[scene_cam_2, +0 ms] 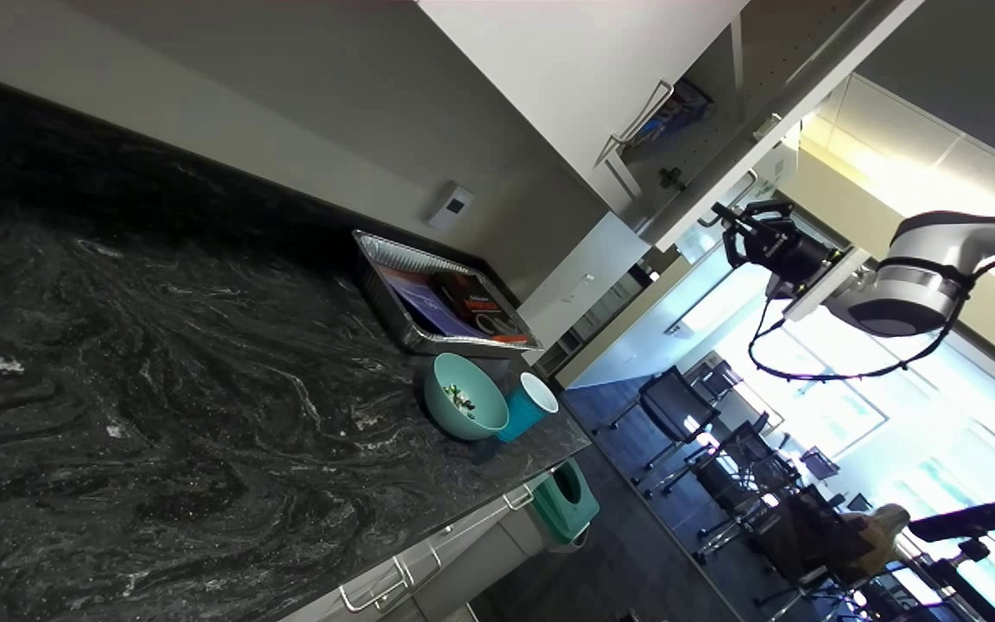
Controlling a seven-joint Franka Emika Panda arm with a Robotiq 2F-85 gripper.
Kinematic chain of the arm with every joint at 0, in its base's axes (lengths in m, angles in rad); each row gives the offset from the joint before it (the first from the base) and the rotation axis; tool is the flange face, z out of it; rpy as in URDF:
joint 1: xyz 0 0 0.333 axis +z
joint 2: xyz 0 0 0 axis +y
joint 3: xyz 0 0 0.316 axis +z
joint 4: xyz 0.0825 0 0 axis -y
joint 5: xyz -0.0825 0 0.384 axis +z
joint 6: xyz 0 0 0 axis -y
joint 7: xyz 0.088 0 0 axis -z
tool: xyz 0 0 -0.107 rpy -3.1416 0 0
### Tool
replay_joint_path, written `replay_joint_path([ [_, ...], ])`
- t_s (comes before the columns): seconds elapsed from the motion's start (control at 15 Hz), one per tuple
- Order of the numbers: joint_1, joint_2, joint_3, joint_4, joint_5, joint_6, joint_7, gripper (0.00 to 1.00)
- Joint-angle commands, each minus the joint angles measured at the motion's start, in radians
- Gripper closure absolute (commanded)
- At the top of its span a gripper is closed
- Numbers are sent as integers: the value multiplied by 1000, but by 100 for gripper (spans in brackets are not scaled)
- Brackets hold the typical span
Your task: Close the right cabinet door
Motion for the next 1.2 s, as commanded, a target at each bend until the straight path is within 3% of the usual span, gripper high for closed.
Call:
replay_joint_path([
  [0.0,64,-41,61,-71,150,212,-131,100],
  [0.4,138,-21,147,-83,445,447,-402,100],
  [0.8,177,15,215,-58,737,538,-687,100],
  [1.13,191,62,245,-22,895,591,-862,100],
])
